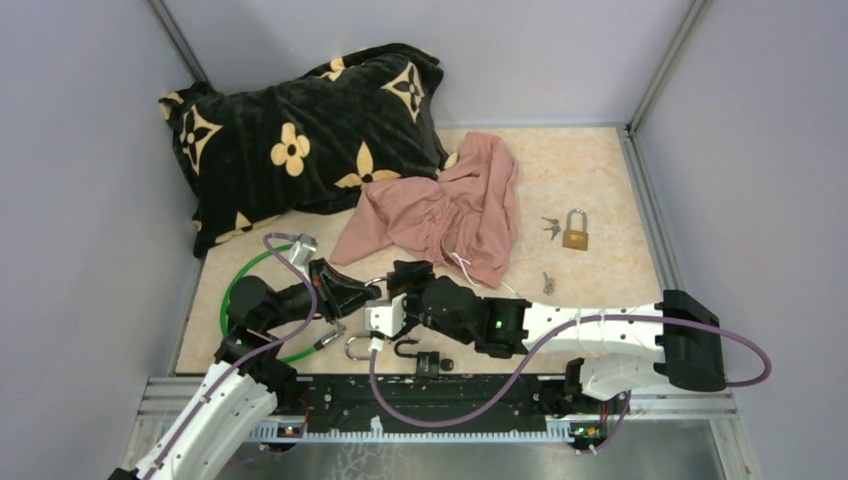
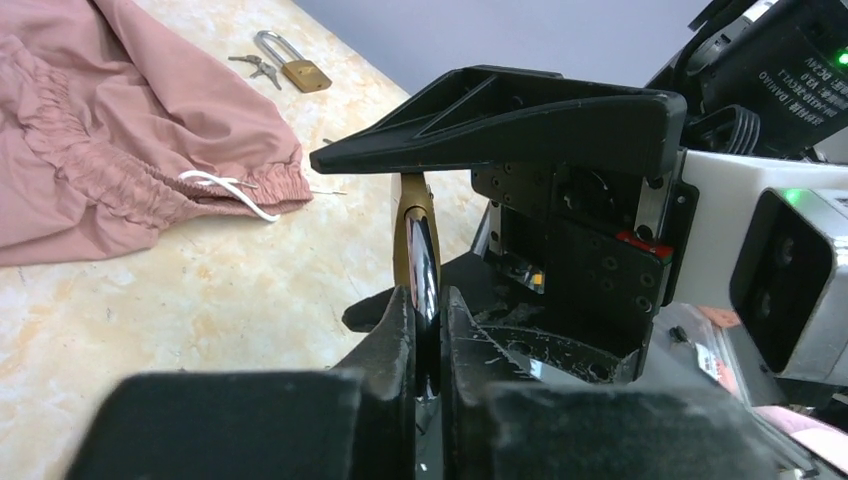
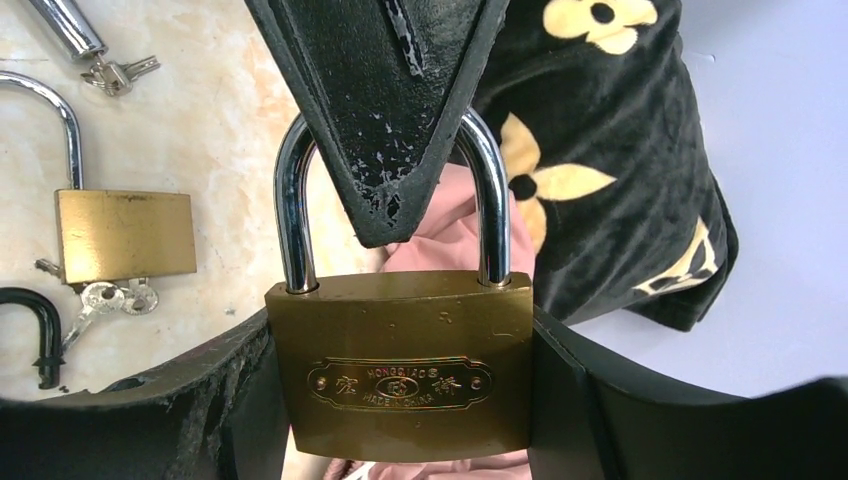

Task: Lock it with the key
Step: Place the lock at the center of the board.

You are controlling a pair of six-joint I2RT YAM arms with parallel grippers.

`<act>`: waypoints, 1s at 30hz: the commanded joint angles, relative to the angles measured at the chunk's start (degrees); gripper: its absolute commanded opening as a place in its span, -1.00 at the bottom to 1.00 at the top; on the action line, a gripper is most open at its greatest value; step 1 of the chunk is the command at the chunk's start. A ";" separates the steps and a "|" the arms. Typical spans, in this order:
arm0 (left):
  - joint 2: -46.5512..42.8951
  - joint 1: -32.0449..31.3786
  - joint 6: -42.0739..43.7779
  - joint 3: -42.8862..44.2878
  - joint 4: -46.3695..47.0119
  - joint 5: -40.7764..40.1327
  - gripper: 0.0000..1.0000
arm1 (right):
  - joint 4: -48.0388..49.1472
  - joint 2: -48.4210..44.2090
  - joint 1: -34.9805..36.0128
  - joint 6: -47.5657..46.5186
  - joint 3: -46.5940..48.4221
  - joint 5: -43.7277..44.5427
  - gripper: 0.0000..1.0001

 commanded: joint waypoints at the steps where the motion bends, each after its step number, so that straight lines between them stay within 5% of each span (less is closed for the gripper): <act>1: -1.19 0.10 -0.43 0.26 6.50 -1.16 -0.40 | 1.08 -1.44 0.38 4.84 3.23 3.11 -1.00; 3: -1.53 0.09 -0.08 0.42 5.11 -3.48 0.87 | -0.09 -1.75 -0.37 7.46 3.56 3.66 -1.00; 4: -1.75 0.06 0.55 0.50 4.43 -4.97 0.96 | -0.93 -1.89 -1.06 9.64 3.76 3.89 -1.00; 9: -3.35 0.73 4.74 1.36 -2.46 -15.41 0.97 | -10.64 -5.27 -12.16 26.13 3.35 -1.56 -1.00; 15: -6.17 1.70 7.48 0.19 -7.21 -23.02 0.97 | -30.93 -6.58 -41.27 41.40 5.60 -20.22 -1.00; 20: -9.73 2.69 7.33 -1.23 -13.05 -34.80 0.97 | -47.21 -0.38 -59.10 42.16 8.43 -15.34 -1.00; 24: -12.25 3.12 9.69 -1.17 -17.12 -44.79 0.97 | -51.45 5.12 -69.17 41.51 10.17 -15.83 -1.00; 30: -14.70 3.18 9.67 -1.83 -15.61 -41.32 0.98 | -52.74 13.06 -73.77 42.13 10.88 -10.29 -1.00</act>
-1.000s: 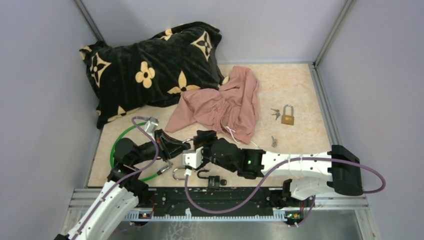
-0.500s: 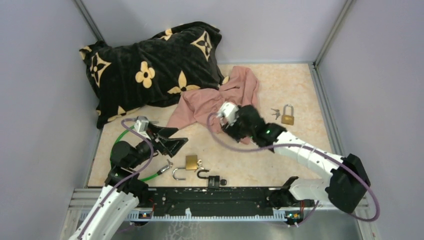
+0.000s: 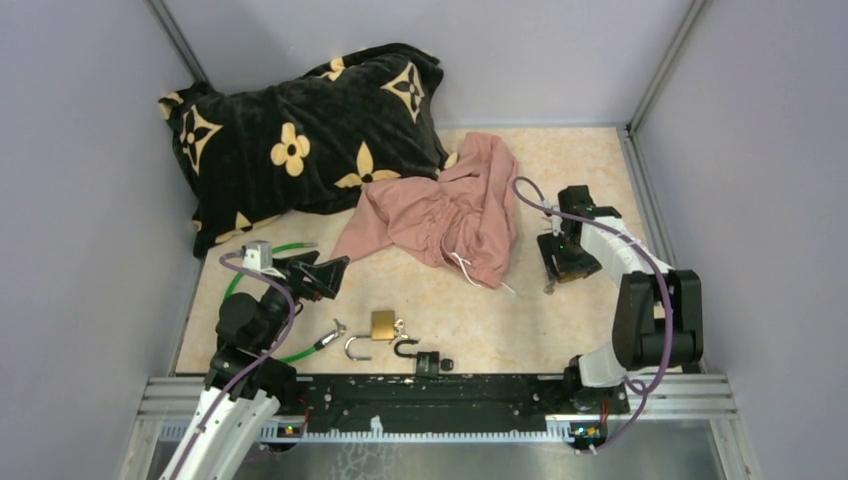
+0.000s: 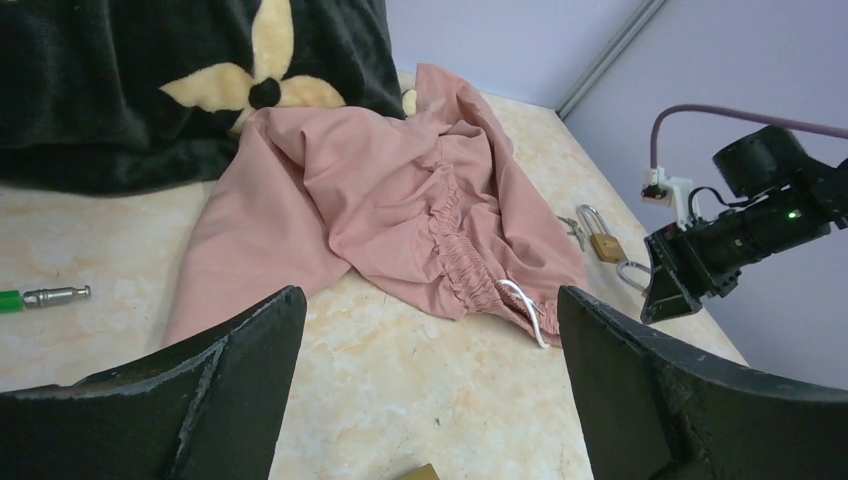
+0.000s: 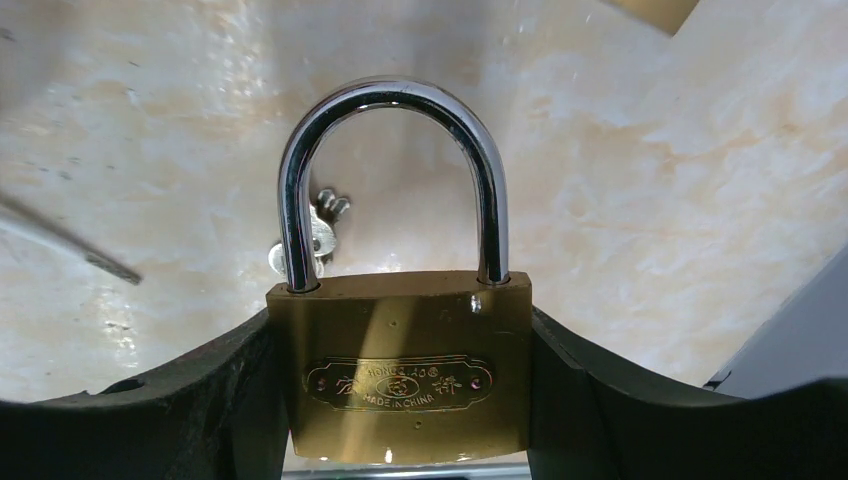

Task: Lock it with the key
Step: Place the lock at the center of the board.

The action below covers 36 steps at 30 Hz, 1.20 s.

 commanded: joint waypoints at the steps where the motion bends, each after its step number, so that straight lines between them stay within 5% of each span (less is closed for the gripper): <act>1: -1.61 0.25 1.25 -0.88 0.02 -1.17 0.98 | -2.13 3.42 -2.12 1.39 4.45 1.97 -1.00; 7: -0.78 0.27 1.19 -0.80 0.14 -0.01 0.97 | -1.89 4.87 -7.02 1.55 4.39 1.80 -1.00; 12: -0.29 0.29 1.01 -1.11 0.51 0.77 0.97 | -1.10 6.10 -7.65 0.16 3.95 -2.01 -0.61; 19: 1.22 0.31 0.84 -0.57 0.51 2.07 0.97 | -3.13 12.42 -7.65 -0.07 4.76 -4.25 -0.47; 25: 1.50 0.30 0.84 -0.36 0.51 2.56 0.97 | -3.57 14.34 -7.65 0.14 5.00 -4.75 0.10; 36: 1.67 0.25 1.07 -0.36 0.51 3.51 0.97 | -4.25 14.72 -7.58 1.96 5.52 -2.46 0.41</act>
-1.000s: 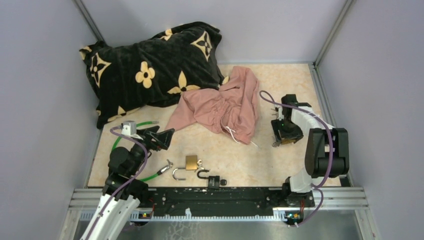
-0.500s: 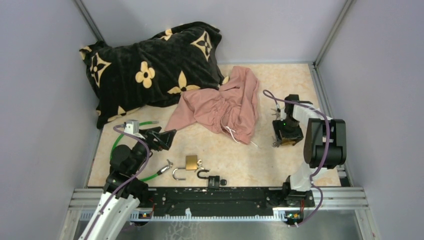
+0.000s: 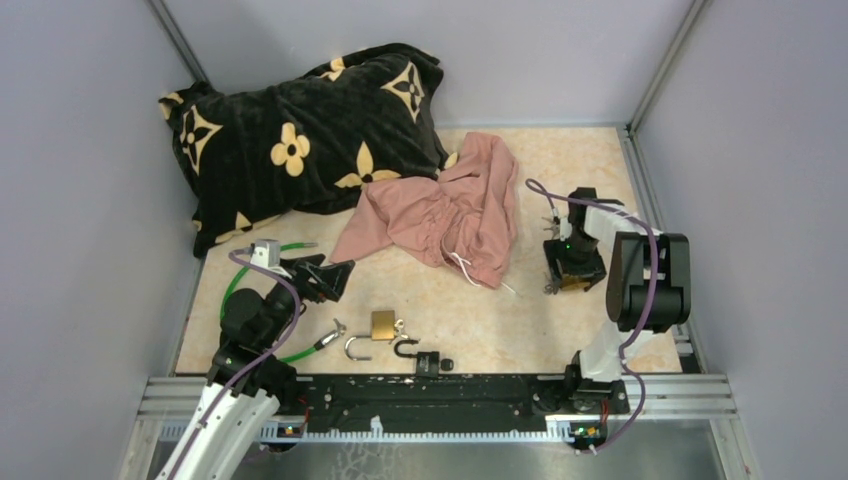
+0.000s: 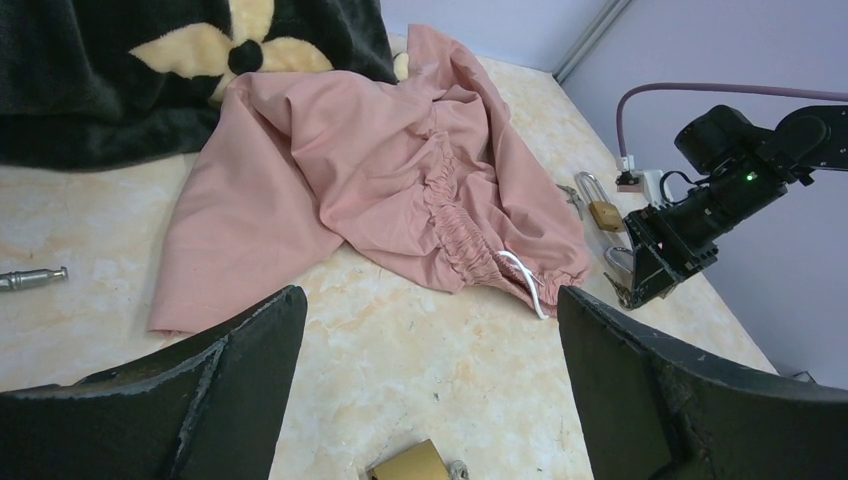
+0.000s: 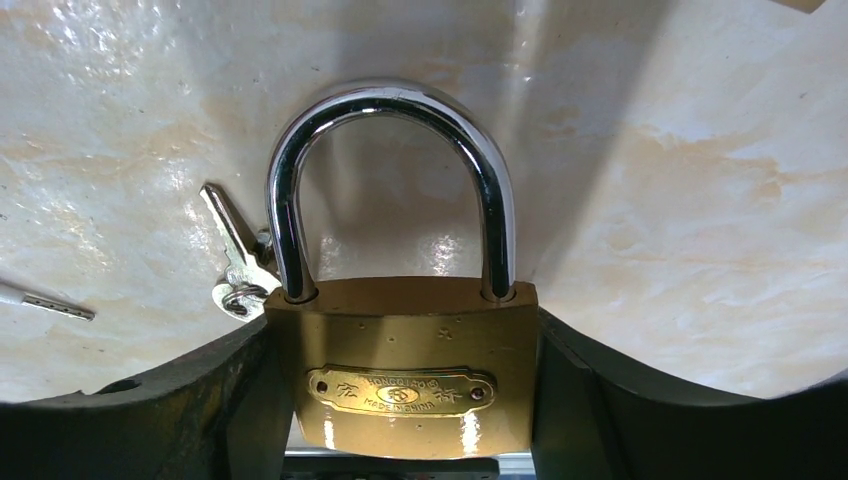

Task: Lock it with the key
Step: Place the lock at the center of the board, then pick up the lock from the center of the board.

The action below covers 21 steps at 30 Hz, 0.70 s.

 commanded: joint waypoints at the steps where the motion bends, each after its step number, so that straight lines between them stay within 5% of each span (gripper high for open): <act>1: -0.07 0.28 0.46 0.08 0.86 1.00 0.97 | 0.28 -0.43 -0.09 1.51 1.33 2.13 0.47; 2: -0.05 0.25 0.51 0.09 0.86 1.07 0.97 | 0.30 -0.78 -0.09 1.63 1.28 2.21 0.52; 4: -0.04 0.30 0.57 0.10 0.86 1.25 0.97 | 0.34 -1.56 -0.09 1.74 1.24 2.03 0.96; 12: 0.01 0.29 0.97 0.21 0.86 1.27 0.97 | -3.12 -5.64 5.84 3.00 4.91 6.48 0.97; 16: -0.18 0.29 1.81 0.42 2.39 1.43 0.97 | -5.44 -13.75 14.68 9.84 7.97 7.27 0.80; 21: -0.11 0.45 4.47 1.34 3.94 1.76 0.97 | -2.40 -25.00 32.77 30.56 7.10 10.61 0.16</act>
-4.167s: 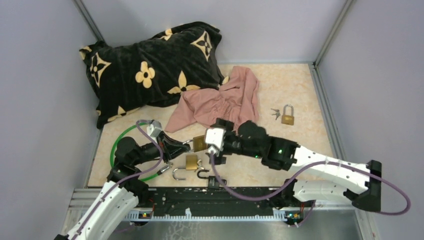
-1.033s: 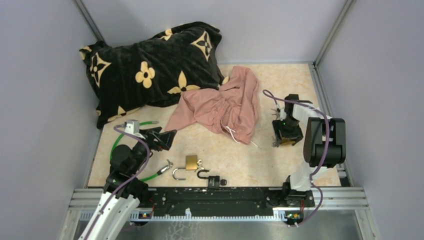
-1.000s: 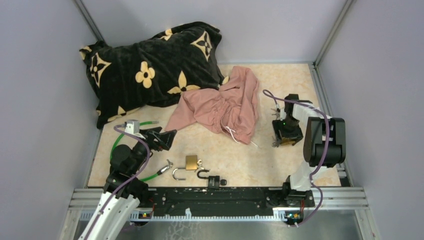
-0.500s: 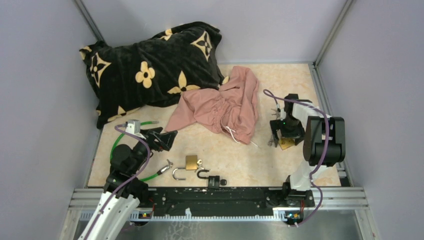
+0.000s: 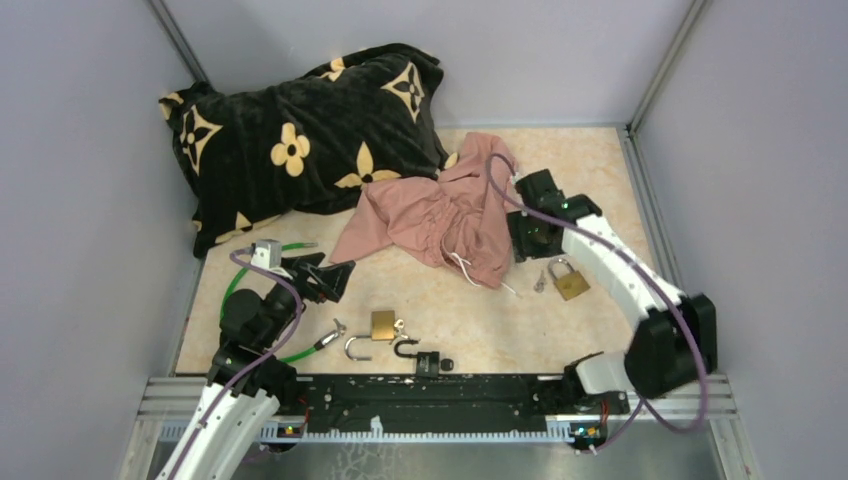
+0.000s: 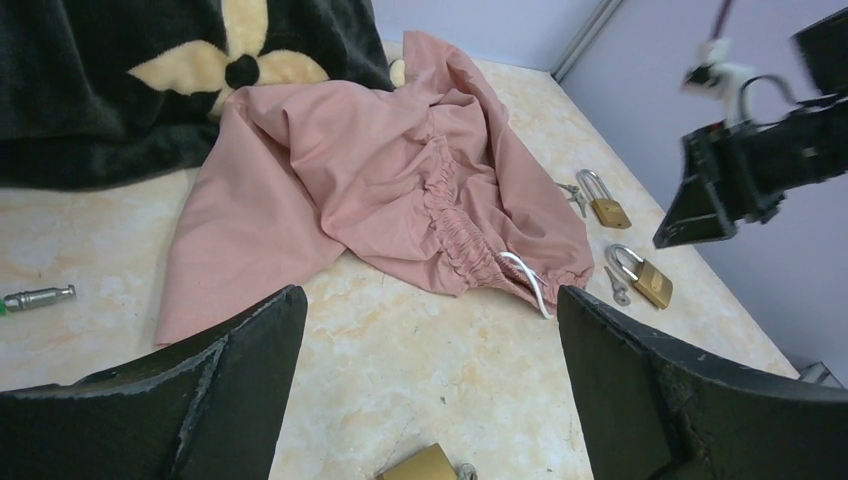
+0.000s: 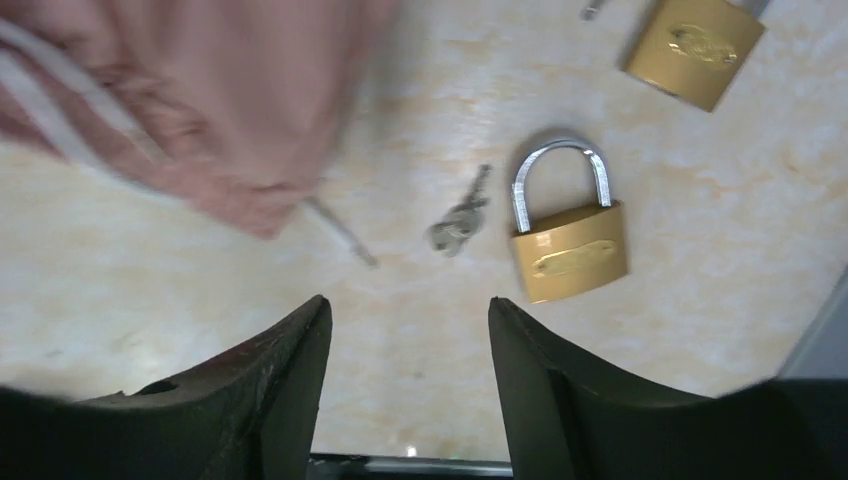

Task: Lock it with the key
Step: Pick up the lock from the center of the board.

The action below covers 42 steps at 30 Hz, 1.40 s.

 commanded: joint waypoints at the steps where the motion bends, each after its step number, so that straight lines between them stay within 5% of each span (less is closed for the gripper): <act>1: -0.08 0.39 3.28 1.59 3.69 1.13 0.97 | 2.27 -10.28 17.84 21.67 0.08 4.91 0.11; 6: -0.10 1.24 6.37 3.38 3.05 0.40 0.97 | 3.45 -4.32 45.71 43.27 -0.24 11.72 0.00; 13: -3.49 2.89 9.17 5.71 -1.27 -1.37 0.97 | -0.82 14.42 61.01 55.30 10.69 11.32 0.36; 34: -4.78 3.89 5.16 4.96 -1.53 3.63 0.97 | 2.93 21.00 62.96 60.59 2.36 10.11 0.18; 42: -3.87 4.26 5.70 5.10 -1.12 3.96 0.97 | 5.67 19.25 57.34 52.09 -1.71 13.84 -0.38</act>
